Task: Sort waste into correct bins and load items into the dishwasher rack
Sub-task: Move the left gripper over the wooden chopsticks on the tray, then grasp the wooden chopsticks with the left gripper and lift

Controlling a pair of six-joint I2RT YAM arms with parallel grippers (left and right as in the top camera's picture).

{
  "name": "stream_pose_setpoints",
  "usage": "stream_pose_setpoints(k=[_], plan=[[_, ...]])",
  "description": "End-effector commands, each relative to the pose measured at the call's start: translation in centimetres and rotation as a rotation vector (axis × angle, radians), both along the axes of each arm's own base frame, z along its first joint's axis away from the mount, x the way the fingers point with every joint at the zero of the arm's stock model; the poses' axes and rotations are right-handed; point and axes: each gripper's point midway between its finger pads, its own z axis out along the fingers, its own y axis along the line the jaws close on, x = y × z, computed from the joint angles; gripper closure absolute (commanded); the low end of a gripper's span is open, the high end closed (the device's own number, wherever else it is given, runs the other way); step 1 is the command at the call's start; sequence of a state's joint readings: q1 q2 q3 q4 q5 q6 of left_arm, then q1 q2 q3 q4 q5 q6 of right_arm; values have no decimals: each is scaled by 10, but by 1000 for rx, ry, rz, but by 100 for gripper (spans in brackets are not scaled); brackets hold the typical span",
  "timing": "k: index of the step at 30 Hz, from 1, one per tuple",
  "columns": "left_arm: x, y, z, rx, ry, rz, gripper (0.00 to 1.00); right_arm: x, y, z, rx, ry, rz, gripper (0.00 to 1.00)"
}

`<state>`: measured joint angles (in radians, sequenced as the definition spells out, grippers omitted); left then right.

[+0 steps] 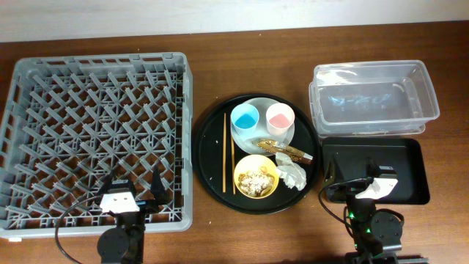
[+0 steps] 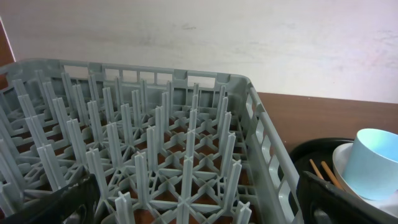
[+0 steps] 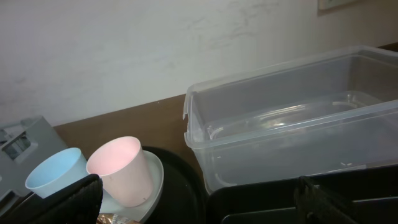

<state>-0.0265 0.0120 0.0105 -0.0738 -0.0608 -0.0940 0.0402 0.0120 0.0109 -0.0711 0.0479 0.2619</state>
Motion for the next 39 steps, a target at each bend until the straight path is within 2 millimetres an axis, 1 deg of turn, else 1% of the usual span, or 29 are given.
stream_pose_setpoints(k=[1, 6, 7, 8, 9, 10, 12, 13, 14, 15, 16, 17, 18, 19, 20, 21, 22, 23, 24, 25, 27, 28, 29, 31, 32, 33, 34, 36, 39], plan=[[0, 3, -1, 21, 2, 14, 1, 0, 1, -3, 1, 7, 4, 1], [0, 3, -1, 21, 1, 14, 1, 0, 1, -3, 1, 7, 4, 1], [0, -1, 9, 18, -36, -5, 0, 0, 1, -3, 1, 7, 3, 1], [0, -15, 22, 14, -80, -86, 1, 0, 1, -3, 1, 7, 4, 1], [-6, -22, 37, 10, -73, -129, 1, 0, 1, -3, 1, 7, 3, 1], [-20, -21, 77, 16, -59, -125, 1, 0, 1, -3, 1, 7, 4, 1], [-34, -25, 136, 36, -67, -152, 1, 0, 1, -3, 1, 7, 4, 1], [-39, -37, 175, 79, -9, -229, 1, 0, 1, -3, 1, 7, 4, 1], [-34, -46, 192, 87, 114, -289, 1, 0, 1, -3, 1, 7, 4, 1], [-23, -55, 197, 64, 329, -355, 1, 0, 1, -3, 1, 7, 4, 1], [-14, -57, 197, 40, 462, -367, 1, 0, 1, -3, 1, 7, 4, 1], [9, -57, 201, 18, 607, -366, 1, 0, 1, -3, 1, 7, 4, 1], [22, -59, 202, 0, 664, -374, 1, 0, 1, -3, 1, 7, 4, 1], [36, -74, 204, -51, 704, -457, 1, 0, 1, -3, 1, 7, 4, 1], [47, -106, 196, -175, 771, -647, 1, 0, 1, -3, 1, 7, 4, 1], [51, -111, 183, -211, 836, -668, 7, 0, 1, -3, 1, 7, 4, 1], [54, -113, 159, -235, 948, -661, 45, 0, 1, -3, 1, 7, 4, 1], [57, -112, 134, -246, 1062, -594, 71, 0, 1, -3, 1, 7, 4, 1], [61, -108, 116, -238, 1137, -499, 79, 0, 1, -3, 1, 7, 4, 1], [63, -114, 94, -206, 1207, -414, 78, 0, 1, -3, 1, 7, 3, 1], [62, -142, 63, -86, 1245, -364, 75, 0, 1, -3, 1, 7, 4, 1], [60, -156, 49, -42, 1247, -358, 72, 0, 1, -3, 1, 7, 3, 1], [51, -179, 18, 31, 1261, -399, 60, 0, 1, -3, 1, 7, 4, 1], [44, -199, -16, 49, 1257, -429, 59, 0, 1, -3, 1, 7, 4, 2], [47, -207, -31, 48, 1225, -445, 59, 0, 1, -3, 1, 7, 4, 1], [51, -212, -41, 43, 1196, -458, 59, 0, 1, -3, 1, 7, 4, 1], [56, -215, -52, 37, 1164, -464, 69, 0, 1, -3, 1, 7, 4, 1], [62, -215, -63, 38, 1125, -457, 75, 0, 1, -3, 1, 7, 3, 1], [70, -214, -76, 12, 1076, -427, 79, 0, 1, -3, 1, 7, 4, 1]])
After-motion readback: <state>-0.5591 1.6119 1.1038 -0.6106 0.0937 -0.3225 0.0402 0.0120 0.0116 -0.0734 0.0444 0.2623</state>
